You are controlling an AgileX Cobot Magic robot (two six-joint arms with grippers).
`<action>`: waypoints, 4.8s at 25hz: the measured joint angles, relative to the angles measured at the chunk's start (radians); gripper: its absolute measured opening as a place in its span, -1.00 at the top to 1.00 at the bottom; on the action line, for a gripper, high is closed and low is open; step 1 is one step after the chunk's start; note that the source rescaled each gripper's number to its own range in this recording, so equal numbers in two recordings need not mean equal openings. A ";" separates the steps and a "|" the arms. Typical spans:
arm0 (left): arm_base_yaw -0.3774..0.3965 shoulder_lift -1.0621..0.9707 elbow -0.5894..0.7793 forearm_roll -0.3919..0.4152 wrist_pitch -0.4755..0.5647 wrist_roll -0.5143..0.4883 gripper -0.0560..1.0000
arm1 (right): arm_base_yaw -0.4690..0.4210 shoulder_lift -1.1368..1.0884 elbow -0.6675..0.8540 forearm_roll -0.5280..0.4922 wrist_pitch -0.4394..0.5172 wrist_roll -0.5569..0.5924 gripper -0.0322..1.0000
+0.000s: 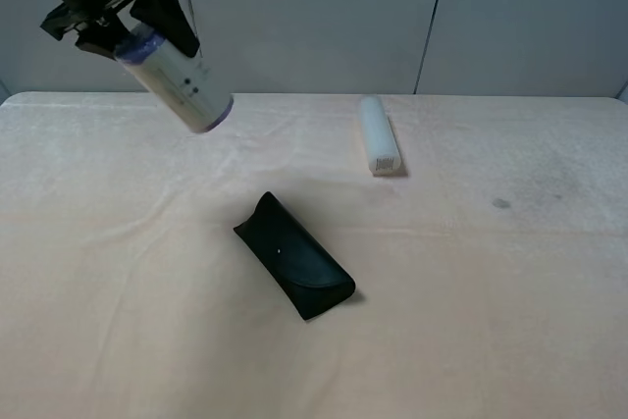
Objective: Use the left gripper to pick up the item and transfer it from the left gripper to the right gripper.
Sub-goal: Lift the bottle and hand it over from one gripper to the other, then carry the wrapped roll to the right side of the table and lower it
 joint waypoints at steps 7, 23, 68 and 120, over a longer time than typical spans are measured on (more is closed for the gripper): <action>-0.126 0.010 0.000 -0.098 -0.032 0.052 0.88 | 0.127 0.201 -0.084 0.139 -0.030 -0.106 -1.00; -0.378 0.160 0.000 -0.387 -0.052 0.224 0.88 | 0.648 0.611 -0.147 0.127 -0.240 -0.314 -1.00; -0.409 0.160 0.000 -0.483 -0.056 0.266 0.88 | 0.771 1.062 -0.148 0.139 -0.664 -0.381 0.87; -0.118 -0.847 0.225 0.358 0.163 -0.003 -0.97 | 0.771 1.066 -0.148 0.142 -0.596 -0.359 0.91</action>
